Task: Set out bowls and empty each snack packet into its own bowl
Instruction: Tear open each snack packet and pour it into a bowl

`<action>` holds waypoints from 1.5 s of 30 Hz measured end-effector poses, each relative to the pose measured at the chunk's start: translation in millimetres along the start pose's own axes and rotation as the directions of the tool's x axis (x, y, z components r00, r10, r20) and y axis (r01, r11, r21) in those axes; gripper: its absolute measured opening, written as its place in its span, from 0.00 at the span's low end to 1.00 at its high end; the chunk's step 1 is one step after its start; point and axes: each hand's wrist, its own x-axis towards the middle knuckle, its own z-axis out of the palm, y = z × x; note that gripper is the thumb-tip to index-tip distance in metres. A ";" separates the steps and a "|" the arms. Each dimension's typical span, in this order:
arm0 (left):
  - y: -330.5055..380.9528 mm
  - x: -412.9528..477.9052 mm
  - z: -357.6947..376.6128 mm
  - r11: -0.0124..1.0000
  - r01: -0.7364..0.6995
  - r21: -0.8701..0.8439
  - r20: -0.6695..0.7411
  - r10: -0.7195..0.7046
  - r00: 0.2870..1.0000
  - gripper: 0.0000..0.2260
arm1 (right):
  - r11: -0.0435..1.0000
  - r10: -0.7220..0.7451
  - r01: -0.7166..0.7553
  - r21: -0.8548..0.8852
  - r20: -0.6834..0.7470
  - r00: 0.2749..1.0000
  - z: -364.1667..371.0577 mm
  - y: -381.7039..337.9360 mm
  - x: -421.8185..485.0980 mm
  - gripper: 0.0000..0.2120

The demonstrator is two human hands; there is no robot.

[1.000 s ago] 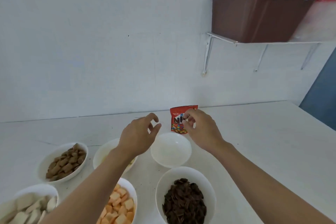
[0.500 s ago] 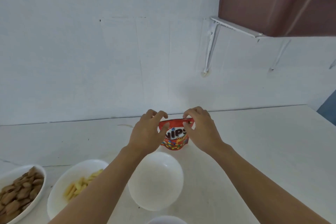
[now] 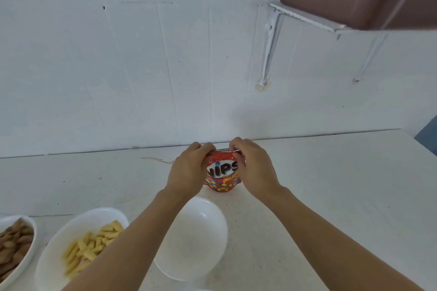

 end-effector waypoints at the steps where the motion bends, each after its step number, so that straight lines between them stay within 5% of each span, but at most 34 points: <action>1: 3.4 0.1 -2.9 1.000 -0.012 -0.012 -0.012 0.012 1.000 0.09 | 1.000 -0.006 0.005 -0.008 -0.023 1.000 -3.6 -3.0 -0.6 0.06; 10: 44.0 -15.4 -39.4 0.979 -0.166 -0.119 -0.102 0.154 0.983 0.08 | 0.999 -0.028 0.023 -0.027 -0.201 0.979 -62.1 -35.5 -24.0 0.08; 21: 82.1 -74.9 -36.5 0.933 -0.278 -0.228 0.000 0.285 0.959 0.07 | 0.990 0.102 -0.128 -0.062 -0.322 0.941 -86.7 -52.9 -111.7 0.07; 39: 114.0 -124.2 8.5 0.971 -0.198 -0.135 0.216 0.223 0.951 0.09 | 0.983 0.136 -0.149 -0.104 -0.127 0.983 -95.5 -1.6 -184.7 0.07; 45: 122.1 -143.4 23.6 0.982 -0.153 -0.114 0.164 0.171 0.971 0.08 | 0.990 0.074 -0.080 -0.118 -0.054 0.996 -98.7 14.8 -196.5 0.05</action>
